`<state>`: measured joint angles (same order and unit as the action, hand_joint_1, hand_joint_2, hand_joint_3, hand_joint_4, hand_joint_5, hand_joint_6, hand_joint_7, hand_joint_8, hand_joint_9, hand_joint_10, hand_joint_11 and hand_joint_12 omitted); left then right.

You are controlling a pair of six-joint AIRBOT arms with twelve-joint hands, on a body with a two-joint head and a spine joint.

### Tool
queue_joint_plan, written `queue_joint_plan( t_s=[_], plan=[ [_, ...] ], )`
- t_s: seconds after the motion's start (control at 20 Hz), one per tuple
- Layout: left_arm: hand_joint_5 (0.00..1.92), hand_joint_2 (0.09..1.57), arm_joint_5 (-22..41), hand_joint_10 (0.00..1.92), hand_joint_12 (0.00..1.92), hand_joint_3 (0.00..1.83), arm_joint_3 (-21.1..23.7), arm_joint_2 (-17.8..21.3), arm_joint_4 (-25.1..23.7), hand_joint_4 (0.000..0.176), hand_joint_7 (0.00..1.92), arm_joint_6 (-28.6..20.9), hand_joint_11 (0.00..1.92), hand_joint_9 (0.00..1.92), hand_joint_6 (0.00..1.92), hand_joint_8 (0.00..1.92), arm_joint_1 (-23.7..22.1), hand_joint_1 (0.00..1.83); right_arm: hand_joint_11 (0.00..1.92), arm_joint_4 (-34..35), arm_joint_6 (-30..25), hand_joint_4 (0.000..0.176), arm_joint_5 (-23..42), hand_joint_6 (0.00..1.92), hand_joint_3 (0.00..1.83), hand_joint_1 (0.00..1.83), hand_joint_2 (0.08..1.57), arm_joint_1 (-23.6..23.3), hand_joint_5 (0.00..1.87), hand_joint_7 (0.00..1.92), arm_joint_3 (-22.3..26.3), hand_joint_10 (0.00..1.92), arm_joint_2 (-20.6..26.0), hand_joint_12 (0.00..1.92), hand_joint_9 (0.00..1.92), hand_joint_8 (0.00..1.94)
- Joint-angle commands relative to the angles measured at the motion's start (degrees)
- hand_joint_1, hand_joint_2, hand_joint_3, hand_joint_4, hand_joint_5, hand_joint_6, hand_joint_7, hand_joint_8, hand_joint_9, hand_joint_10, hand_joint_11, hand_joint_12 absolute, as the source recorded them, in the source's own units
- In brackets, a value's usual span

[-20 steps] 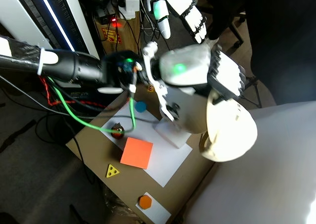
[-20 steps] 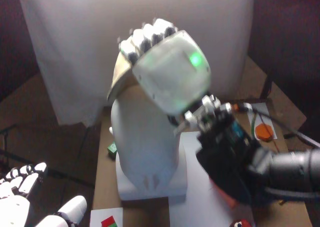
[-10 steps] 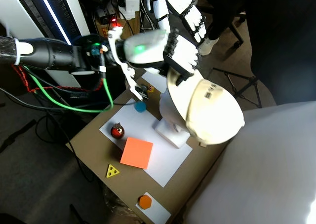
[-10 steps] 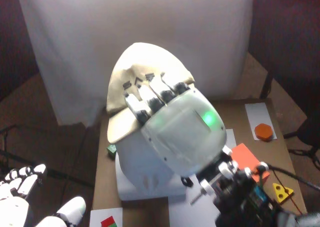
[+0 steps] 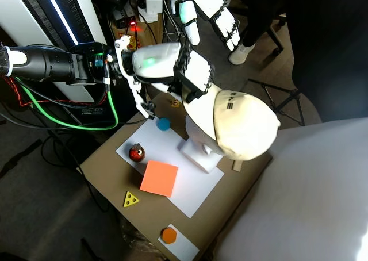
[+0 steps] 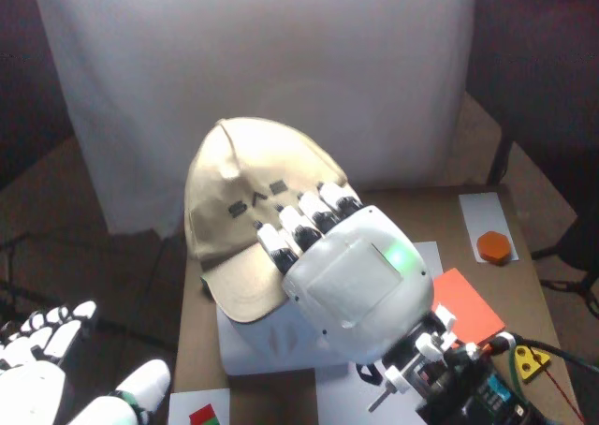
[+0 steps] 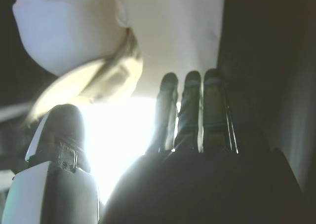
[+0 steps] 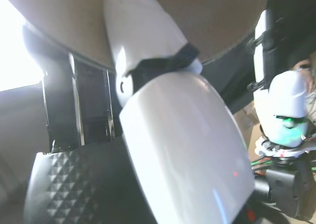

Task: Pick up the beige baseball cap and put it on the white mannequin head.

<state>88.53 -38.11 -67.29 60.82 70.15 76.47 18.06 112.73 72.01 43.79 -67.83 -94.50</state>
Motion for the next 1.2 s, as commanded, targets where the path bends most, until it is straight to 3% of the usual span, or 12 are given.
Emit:
queue_joint_plan(
  t_s=[0.0,0.2,0.25,0.4,0.55,0.65,0.7,0.95,1.0,1.15],
  plan=[
    [0.10,1.14,5.07,0.00,0.38,0.00,-0.49,-0.35,-2.84,0.038,0.08,-0.42,0.00,0.04,0.00,0.00,-0.49,0.00,0.92,-1.19,0.79,0.000,4.48,1.09,0.00,1.37,1.16,0.26,0.82,0.88,0.38,1.41,0.31,1.47,0.88,1.11],
    [0.10,1.14,4.16,0.00,0.38,0.00,-1.23,-0.86,-3.94,0.038,0.08,-0.19,0.00,0.04,0.00,0.00,-1.41,0.00,0.92,3.47,0.55,0.000,3.87,1.09,0.00,1.37,1.16,1.60,0.82,0.88,2.32,1.41,0.73,1.47,0.88,1.11],
    [0.10,1.14,3.42,0.00,0.36,0.00,-1.48,-0.96,-4.46,0.038,0.07,0.03,0.00,0.03,0.00,0.00,-1.71,0.00,0.89,5.48,0.74,0.000,3.81,1.03,0.00,1.46,1.14,1.99,0.82,0.87,3.15,1.31,0.78,1.58,0.85,1.07],
    [0.09,1.14,2.09,0.00,0.35,0.00,-2.22,-1.42,-4.93,0.038,0.06,0.89,0.00,0.03,0.00,0.00,-2.84,0.00,0.92,8.09,1.06,0.000,3.51,1.08,0.00,1.37,1.15,3.08,0.82,0.89,4.67,1.39,0.87,1.49,0.88,1.10],
    [0.09,1.14,1.09,0.00,0.34,0.00,-3.00,-1.97,-5.46,0.038,0.06,1.61,0.00,0.03,0.00,0.00,-4.07,0.00,0.93,8.72,1.45,0.000,2.77,1.09,0.00,1.37,1.15,3.91,0.82,0.90,4.93,1.40,0.83,1.47,0.88,1.08],
    [0.09,1.14,0.36,0.00,0.34,0.00,-3.32,-2.33,-6.12,0.039,0.06,2.11,0.00,0.03,0.00,0.00,-4.67,0.00,0.90,10.09,1.56,0.000,1.67,1.00,0.00,1.48,1.14,3.99,0.82,0.89,4.73,1.29,0.81,1.58,0.85,1.03],
    [0.09,1.14,0.19,0.00,0.34,0.00,-3.30,-2.41,-6.20,0.039,0.06,2.52,0.00,0.03,0.00,0.00,-4.87,0.00,0.92,10.10,1.56,0.000,1.42,1.06,0.00,1.39,1.15,4.10,0.83,0.91,4.50,1.37,0.77,1.49,0.88,1.06],
    [0.09,1.14,-0.16,0.00,0.35,0.00,-3.07,-2.99,-4.87,0.038,0.06,4.67,0.00,0.03,0.00,0.00,-5.86,0.00,0.93,10.11,1.51,0.000,0.41,1.08,0.00,1.37,1.15,4.80,0.83,0.91,4.19,1.38,0.73,1.45,0.90,1.07],
    [0.09,1.14,-0.16,0.00,0.35,0.00,-2.97,-3.10,-4.87,0.038,0.06,5.03,0.00,0.03,0.00,0.00,-5.99,0.00,0.90,10.13,1.49,0.000,0.25,1.00,0.00,1.46,1.13,4.84,0.84,0.90,4.24,1.28,0.72,1.57,0.88,1.02],
    [0.09,1.14,-0.70,0.00,0.32,0.00,-3.00,-3.60,-4.68,0.039,0.06,5.34,0.00,0.03,0.00,0.00,-6.29,0.00,0.90,10.16,1.30,0.000,0.17,0.98,0.00,1.49,1.13,4.77,0.84,0.90,4.31,1.25,0.69,1.59,0.88,1.01]
  ],
)
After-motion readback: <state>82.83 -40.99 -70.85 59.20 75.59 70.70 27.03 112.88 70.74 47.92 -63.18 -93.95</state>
